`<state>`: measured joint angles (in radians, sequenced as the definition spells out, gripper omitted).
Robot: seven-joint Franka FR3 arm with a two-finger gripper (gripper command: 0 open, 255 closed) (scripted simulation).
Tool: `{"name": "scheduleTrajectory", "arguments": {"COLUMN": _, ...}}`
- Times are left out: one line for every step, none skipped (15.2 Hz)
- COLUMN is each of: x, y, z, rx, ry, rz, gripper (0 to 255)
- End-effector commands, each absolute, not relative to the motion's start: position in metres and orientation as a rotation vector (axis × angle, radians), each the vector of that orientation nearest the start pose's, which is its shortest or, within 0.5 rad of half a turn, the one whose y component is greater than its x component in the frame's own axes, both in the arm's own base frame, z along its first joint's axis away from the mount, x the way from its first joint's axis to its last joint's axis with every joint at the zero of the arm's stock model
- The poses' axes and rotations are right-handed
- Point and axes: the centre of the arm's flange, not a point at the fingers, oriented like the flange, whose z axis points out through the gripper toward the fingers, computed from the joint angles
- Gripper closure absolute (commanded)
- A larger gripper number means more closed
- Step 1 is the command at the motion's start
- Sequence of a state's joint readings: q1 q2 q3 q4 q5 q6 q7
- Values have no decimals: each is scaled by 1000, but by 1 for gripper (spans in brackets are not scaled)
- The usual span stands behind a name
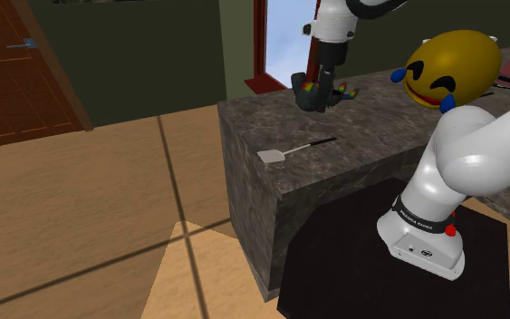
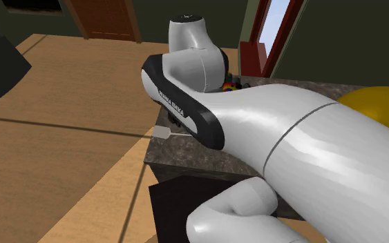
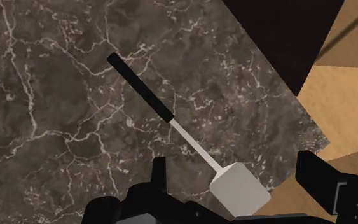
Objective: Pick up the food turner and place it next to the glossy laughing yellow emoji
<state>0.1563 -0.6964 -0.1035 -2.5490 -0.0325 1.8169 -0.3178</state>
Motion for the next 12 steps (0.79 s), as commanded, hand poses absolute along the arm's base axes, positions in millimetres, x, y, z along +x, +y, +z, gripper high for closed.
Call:
{"name": "scheduleTrajectory", "arguments": {"x": 346, "y": 19, "z": 463, "rx": -2993, "ry": -881, "rz": 60, "gripper": 0}}
{"name": "scheduleTrajectory", "arguments": {"x": 350, "y": 21, "z": 451, "rx": -2964, "ry": -999, "rz": 64, "gripper": 0}}
{"name": "scheduleTrajectory", "arguments": {"x": 354, "y": 24, "z": 438, "rx": -2931, "ry": -1116, "rz": 69, "gripper": 0}}
{"name": "scheduleTrajectory", "arguments": {"x": 358, "y": 26, "z": 426, "rx": -2893, "ry": -1232, "rz": 73, "gripper": 0}}
{"name": "scheduleTrajectory", "arguments": {"x": 362, "y": 29, "z": 413, "rx": -2850, "ry": -1347, "rz": 78, "gripper": 0}}
{"name": "scheduleTrajectory", "arguments": {"x": 366, "y": 32, "z": 401, "rx": -2803, "ry": -1461, "rz": 82, "gripper": 0}}
{"name": "scheduleTrajectory", "arguments": {"x": 369, "y": 35, "z": 388, "rx": -2751, "ry": -1573, "rz": 86, "gripper": 0}}
{"name": "scheduleTrajectory", "arguments": {"x": 371, "y": 37, "z": 378, "rx": -2709, "ry": -1657, "rz": 90, "gripper": 0}}
{"name": "scheduleTrajectory", "arguments": {"x": 371, "y": 37, "z": 373, "rx": -2709, "ry": -1657, "rz": 90, "gripper": 0}}
{"name": "scheduleTrajectory", "arguments": {"x": 371, "y": 36, "z": 368, "rx": -2709, "ry": -1657, "rz": 90, "gripper": 0}}
{"name": "scheduleTrajectory", "arguments": {"x": 371, "y": 36, "z": 363, "rx": -2709, "ry": -1657, "rz": 90, "gripper": 0}}
{"name": "scheduleTrajectory", "arguments": {"x": 371, "y": 36, "z": 357, "rx": -2709, "ry": -1657, "rz": 90, "gripper": 0}}
